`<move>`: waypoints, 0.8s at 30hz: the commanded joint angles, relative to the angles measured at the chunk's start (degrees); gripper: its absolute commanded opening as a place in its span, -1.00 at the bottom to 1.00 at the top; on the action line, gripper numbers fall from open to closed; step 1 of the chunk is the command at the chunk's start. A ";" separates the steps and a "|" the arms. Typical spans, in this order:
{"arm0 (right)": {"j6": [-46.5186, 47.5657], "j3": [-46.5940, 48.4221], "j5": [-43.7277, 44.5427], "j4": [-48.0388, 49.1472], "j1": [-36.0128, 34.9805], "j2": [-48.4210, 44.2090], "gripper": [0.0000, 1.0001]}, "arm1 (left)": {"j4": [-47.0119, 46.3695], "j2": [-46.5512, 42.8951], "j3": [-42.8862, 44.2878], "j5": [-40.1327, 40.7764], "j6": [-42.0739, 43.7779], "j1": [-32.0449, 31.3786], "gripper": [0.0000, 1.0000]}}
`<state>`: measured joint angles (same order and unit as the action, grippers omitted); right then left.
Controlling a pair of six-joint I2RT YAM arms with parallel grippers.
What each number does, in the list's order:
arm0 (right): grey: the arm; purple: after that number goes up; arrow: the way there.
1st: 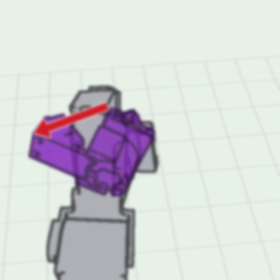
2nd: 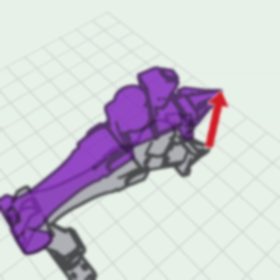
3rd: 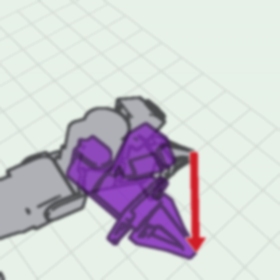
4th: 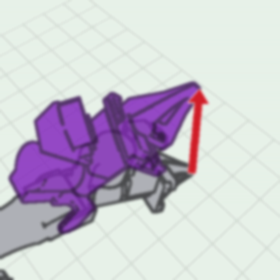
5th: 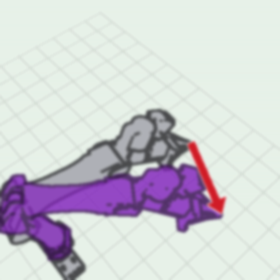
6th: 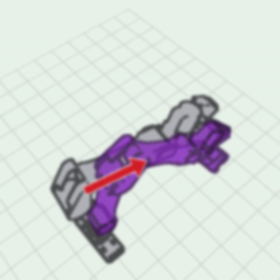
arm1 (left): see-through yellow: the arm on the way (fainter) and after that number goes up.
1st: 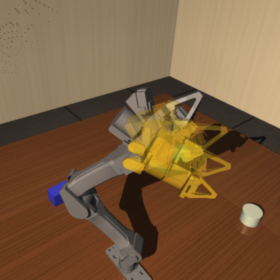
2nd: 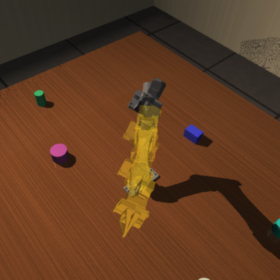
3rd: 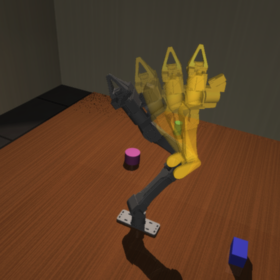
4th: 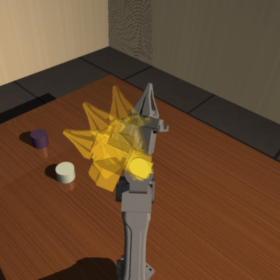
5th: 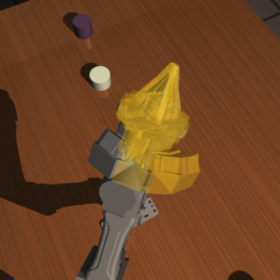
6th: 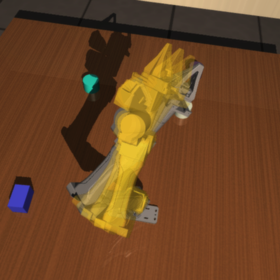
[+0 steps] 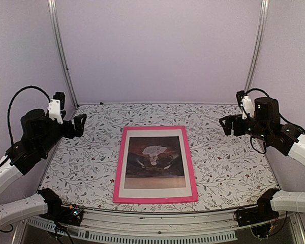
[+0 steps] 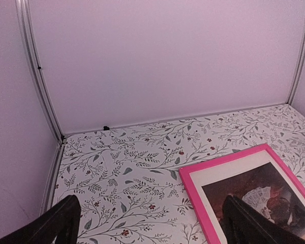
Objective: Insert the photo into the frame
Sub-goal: Reset both arms
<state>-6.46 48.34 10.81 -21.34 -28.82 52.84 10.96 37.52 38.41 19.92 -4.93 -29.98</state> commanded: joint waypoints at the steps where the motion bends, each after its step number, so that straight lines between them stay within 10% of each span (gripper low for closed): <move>1: -0.15 0.27 0.22 1.40 0.25 -0.41 0.98 | -1.41 -0.16 -0.58 -0.54 0.17 0.52 0.99; 24: -0.03 -0.86 0.96 1.47 0.21 -0.65 0.98 | -0.77 0.00 -0.71 -0.61 0.42 0.53 0.99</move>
<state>-6.46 48.29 11.05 -21.32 -28.82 52.56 11.03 37.50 38.39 19.88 -4.91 -29.98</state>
